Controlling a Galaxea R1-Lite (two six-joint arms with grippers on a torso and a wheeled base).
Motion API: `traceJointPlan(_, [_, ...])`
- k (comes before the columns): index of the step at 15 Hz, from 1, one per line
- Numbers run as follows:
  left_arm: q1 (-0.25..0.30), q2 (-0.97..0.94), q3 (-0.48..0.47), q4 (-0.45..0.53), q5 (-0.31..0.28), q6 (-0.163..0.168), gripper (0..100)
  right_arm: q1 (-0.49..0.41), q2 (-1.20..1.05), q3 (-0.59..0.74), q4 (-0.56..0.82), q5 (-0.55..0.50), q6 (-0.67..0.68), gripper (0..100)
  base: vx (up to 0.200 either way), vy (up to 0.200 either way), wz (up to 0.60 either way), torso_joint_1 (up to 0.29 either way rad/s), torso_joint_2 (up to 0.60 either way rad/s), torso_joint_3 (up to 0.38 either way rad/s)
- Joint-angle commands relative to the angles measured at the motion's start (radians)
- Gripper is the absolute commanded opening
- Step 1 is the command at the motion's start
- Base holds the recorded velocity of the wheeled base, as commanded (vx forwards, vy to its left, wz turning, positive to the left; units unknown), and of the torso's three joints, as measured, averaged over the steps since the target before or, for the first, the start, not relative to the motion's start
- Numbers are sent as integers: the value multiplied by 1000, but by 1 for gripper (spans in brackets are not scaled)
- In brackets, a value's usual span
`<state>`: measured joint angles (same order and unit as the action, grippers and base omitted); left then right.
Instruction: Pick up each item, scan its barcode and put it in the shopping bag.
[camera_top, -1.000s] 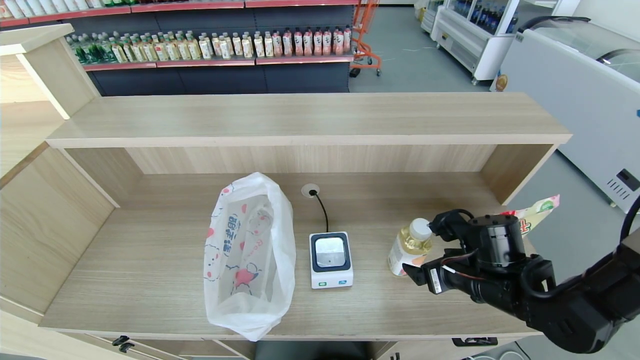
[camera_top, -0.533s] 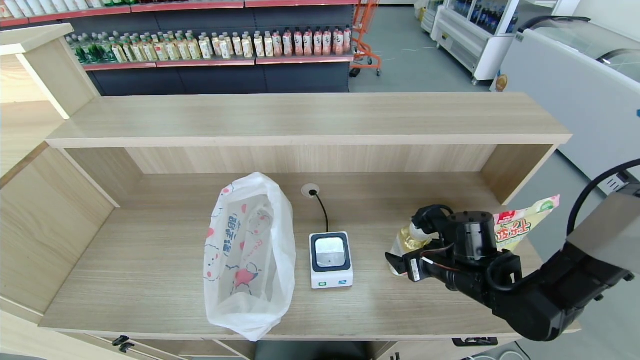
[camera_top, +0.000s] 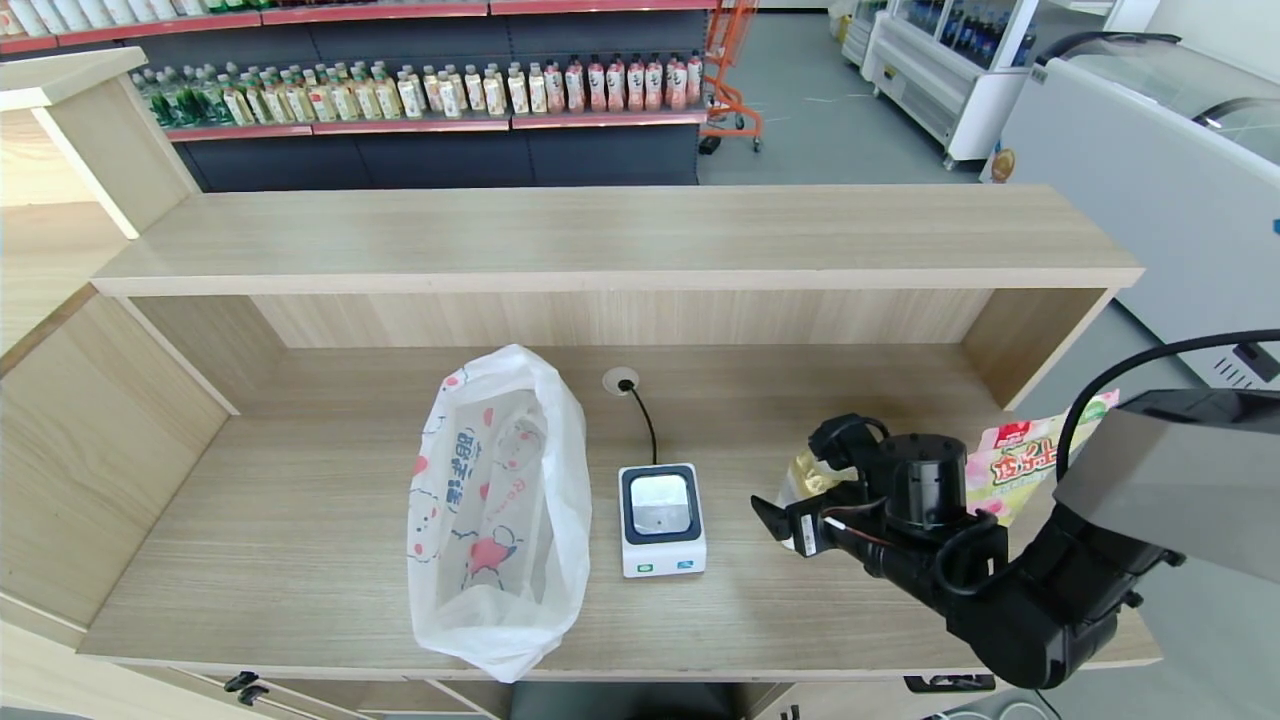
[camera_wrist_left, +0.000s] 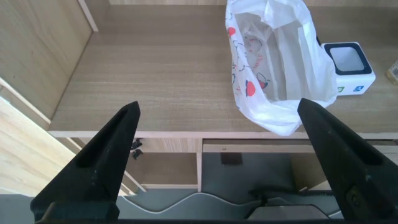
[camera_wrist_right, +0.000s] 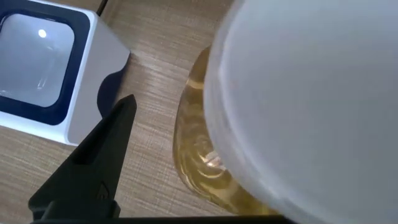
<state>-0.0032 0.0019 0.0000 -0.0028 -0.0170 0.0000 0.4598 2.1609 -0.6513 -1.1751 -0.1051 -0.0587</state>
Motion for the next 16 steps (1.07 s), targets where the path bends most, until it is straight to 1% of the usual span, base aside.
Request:
traceJointPlan(1, [0,0,0,0,0,0,100,0,43,-8,-23,10,-1,100,0,0,0,0,0,0])
traceJointPlan(5, [0,0,0,0,0,0,100,3,73,-21,-72,18,-13,100,0,0,0,0,0,0])
traceJointPlan(8, [-1,0,0,0,0,0,100,0,86,-19,-123,67,-18,100,0,0,0,0,0,0])
traceJointPlan(9, [0,0,0,0,0,0,100,0,89,-19,-133,68,-26,0,0,0,0,0,0,0])
traceJointPlan(16, [0,0,0,0,0,0,100,-10,99,-34,-135,70,-59,0,0,0,0,0,0,0])
